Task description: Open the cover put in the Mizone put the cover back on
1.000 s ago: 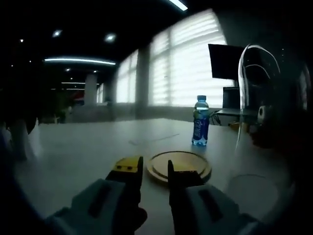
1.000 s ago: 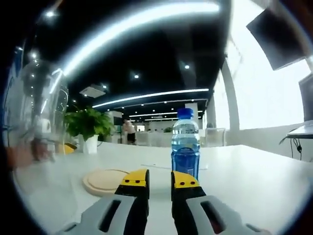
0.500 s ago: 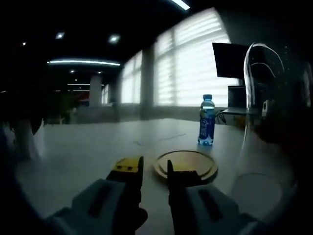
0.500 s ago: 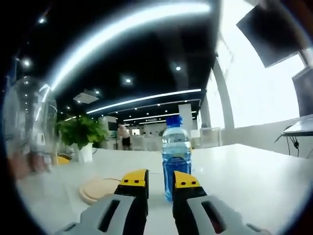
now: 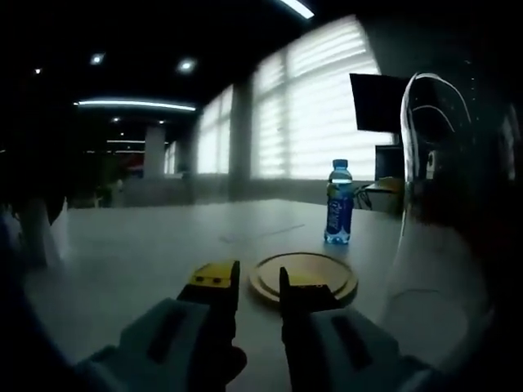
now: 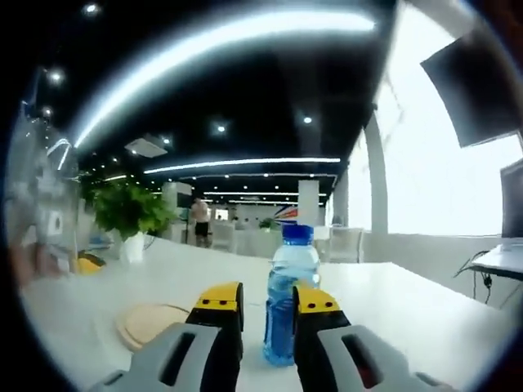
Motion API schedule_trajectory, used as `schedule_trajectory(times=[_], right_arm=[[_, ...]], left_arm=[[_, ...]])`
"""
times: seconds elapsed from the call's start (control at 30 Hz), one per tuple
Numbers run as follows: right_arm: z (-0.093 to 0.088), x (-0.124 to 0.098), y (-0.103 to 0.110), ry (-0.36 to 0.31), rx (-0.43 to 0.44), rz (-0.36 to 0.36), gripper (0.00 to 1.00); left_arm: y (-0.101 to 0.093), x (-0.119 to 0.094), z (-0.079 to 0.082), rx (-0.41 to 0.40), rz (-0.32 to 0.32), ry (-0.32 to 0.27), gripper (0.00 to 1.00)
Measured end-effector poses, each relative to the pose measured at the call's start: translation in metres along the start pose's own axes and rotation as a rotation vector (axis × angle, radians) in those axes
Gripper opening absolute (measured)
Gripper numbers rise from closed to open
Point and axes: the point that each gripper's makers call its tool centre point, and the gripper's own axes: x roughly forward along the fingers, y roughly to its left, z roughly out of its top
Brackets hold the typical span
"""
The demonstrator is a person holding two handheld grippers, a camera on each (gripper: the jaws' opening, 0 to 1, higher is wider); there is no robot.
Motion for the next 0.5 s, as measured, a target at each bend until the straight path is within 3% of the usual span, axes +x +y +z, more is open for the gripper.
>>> schedule_trajectory(times=[0.27,0.5], right_arm=[[0.015,0.023,-0.002,0.028,-0.055,-0.02,0.19],[0.022,0.038,-0.013,0.041,-0.04,-0.053,0.21]], left_arm=[[0.008,-0.002,0.004,-0.019,0.026,-0.017,0.15],[0.012,-0.002,0.003,-0.019,0.041,-0.016,0.15]])
